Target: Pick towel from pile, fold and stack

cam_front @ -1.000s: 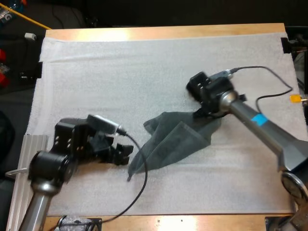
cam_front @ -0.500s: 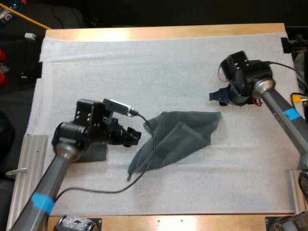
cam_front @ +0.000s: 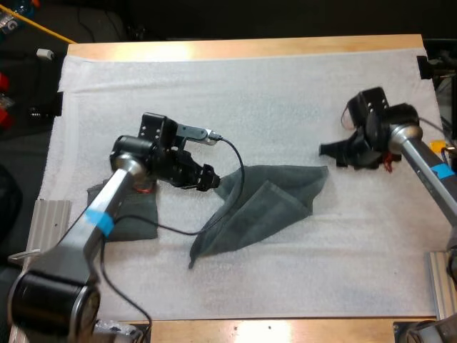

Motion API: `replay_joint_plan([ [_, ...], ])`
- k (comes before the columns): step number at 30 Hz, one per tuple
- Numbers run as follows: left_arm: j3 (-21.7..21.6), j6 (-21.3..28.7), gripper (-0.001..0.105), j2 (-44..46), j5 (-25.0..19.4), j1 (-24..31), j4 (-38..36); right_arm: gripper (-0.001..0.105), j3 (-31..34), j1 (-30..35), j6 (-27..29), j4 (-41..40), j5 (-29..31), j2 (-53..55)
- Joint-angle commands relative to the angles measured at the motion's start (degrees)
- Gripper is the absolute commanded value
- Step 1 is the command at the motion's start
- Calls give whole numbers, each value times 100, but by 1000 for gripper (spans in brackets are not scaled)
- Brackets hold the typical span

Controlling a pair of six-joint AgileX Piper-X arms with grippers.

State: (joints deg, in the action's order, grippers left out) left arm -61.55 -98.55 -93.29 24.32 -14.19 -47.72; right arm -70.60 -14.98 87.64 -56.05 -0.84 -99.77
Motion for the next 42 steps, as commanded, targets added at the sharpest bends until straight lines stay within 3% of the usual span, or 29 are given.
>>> replay_joint_plan([
  [1,-128,-36,65,-138,-54,-113,-9,42,92,10,-28,59,-71,47],
  [5,-490,10,65,-614,-205,-398,16,42,247,10,-44,39,-71,47],
  [10,-966,56,65,-1101,-1608,-663,-176,42,302,10,-43,37,-71,47],
  [18,-1084,78,52,-1233,-1680,-704,-290,42,302,10,-45,391,-71,47],
  [23,-1084,287,52,-1302,-1720,-907,-290,42,302,10,-93,489,-71,47],
  [28,-1084,412,52,-1502,-2432,-1151,-369,42,302,10,-93,447,-71,47],
  [33,-1084,411,52,-1629,-2432,-1163,-499,42,302,10,-93,450,-71,47],
  [35,-1084,411,47,-1641,-2427,-1163,-536,42,302,10,-93,469,-71,47],
  [40,-1084,411,20,-1639,-2208,-1163,-559,42,302,10,-93,490,-127,47],
  [42,-1084,411,13,-1639,-2104,-1163,-563,42,314,10,-94,605,-185,47],
])
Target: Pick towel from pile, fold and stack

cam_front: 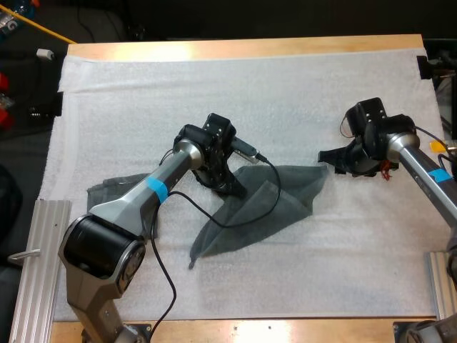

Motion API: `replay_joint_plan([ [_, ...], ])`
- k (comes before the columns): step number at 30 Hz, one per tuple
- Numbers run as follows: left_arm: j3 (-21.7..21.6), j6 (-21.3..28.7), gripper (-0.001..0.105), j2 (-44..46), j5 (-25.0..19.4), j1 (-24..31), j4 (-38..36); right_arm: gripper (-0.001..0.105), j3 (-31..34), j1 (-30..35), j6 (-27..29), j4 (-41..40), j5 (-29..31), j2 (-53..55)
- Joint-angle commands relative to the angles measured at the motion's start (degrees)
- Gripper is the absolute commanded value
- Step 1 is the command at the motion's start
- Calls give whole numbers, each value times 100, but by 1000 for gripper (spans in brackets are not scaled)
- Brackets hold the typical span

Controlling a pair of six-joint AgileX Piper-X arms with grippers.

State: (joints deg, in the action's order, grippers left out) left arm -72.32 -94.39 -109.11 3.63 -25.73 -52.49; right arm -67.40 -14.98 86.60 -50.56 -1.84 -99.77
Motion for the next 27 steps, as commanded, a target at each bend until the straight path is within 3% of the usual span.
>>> replay_joint_plan([
  [1,-8,-6,10,-57,-40,-9,-89,42,-7,10,-4,132,-126,47],
  [4,-8,-6,5,-57,-80,-9,-169,42,-7,10,-166,394,-234,47],
  [14,-212,-6,5,152,-308,-9,-314,42,-7,10,-451,684,-257,-324],
  [19,-268,-4,5,328,-308,-9,-314,41,-7,-33,-455,725,-915,-636],
  [27,-268,-3,5,324,-308,-9,-351,41,-7,-131,-562,1010,-1381,-677],
])
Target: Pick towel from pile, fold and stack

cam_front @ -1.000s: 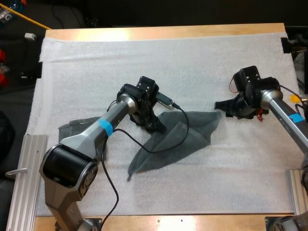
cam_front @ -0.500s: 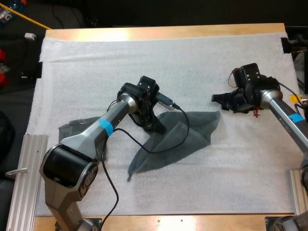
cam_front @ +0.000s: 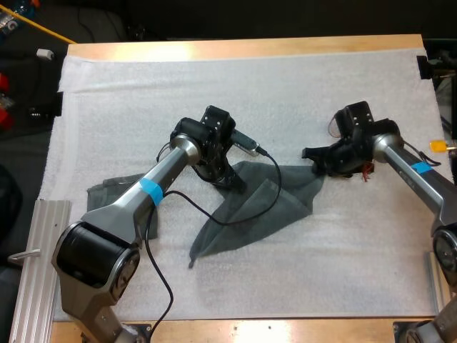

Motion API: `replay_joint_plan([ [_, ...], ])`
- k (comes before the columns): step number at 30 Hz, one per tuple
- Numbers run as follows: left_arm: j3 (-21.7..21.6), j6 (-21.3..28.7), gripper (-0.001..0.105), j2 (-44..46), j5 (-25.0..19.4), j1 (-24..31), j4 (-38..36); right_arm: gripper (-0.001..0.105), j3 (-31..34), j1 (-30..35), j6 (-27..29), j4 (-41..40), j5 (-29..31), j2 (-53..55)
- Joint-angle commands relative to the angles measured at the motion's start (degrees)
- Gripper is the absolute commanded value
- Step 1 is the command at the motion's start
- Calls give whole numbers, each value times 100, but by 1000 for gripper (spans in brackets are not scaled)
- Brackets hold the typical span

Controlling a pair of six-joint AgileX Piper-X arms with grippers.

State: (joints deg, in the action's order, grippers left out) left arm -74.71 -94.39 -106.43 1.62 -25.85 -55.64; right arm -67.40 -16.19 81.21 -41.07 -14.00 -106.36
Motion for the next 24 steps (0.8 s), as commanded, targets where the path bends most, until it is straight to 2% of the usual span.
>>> replay_joint_plan([
  [1,-28,-3,5,56,-107,3,-38,41,-7,-11,-83,95,-165,-26],
  [3,-28,-3,5,56,-107,3,-78,40,-7,-11,-239,96,-139,-76],
  [5,-28,-3,5,56,-107,3,-132,33,-7,-11,-306,86,-145,-125],
  [7,-28,0,5,56,-107,3,-181,13,-7,-11,-244,115,-167,-159],
  [9,-28,65,5,79,-107,3,-249,0,-9,-11,-242,192,-167,-156],
  [14,-28,90,5,341,-107,3,-340,0,-48,-36,-40,241,-154,8],
  [18,-28,153,5,818,-107,3,-221,0,-48,-117,444,324,257,512],
  [24,-46,215,5,1599,-167,3,-247,0,-48,-145,759,351,525,1498],
])
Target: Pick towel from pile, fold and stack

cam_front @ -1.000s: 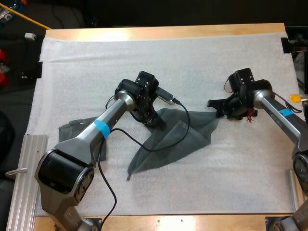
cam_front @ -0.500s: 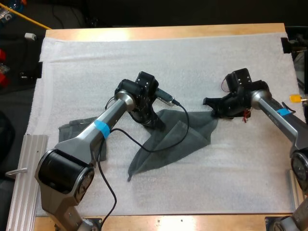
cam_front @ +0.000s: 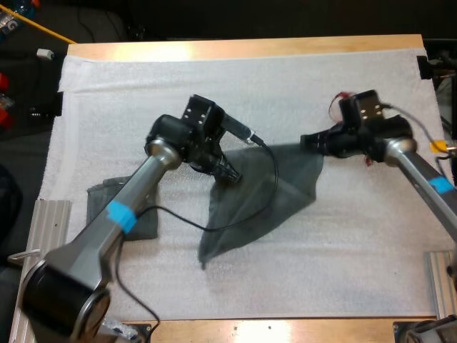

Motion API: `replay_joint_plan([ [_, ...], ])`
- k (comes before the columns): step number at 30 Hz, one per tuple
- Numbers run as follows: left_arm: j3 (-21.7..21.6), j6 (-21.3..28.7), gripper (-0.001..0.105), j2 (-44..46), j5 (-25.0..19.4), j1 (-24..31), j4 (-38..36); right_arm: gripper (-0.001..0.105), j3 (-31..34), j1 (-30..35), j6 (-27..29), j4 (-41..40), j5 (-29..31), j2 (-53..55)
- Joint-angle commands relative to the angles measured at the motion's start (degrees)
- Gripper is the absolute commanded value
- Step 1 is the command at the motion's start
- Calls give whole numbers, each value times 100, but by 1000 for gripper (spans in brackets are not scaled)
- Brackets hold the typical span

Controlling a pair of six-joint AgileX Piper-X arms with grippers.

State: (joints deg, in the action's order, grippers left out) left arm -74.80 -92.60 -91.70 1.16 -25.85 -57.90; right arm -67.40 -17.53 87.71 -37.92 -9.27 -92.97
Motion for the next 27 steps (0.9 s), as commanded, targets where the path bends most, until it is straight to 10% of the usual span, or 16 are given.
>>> replay_joint_plan([
  [1,-37,35,5,263,-149,3,-40,0,-48,-10,121,36,53,378],
  [18,-37,-251,5,2857,-255,3,-452,0,-48,-670,514,-1113,329,3056],
  [27,-37,-639,5,3887,455,3,-885,0,-48,-1666,299,-1980,892,4217],
])
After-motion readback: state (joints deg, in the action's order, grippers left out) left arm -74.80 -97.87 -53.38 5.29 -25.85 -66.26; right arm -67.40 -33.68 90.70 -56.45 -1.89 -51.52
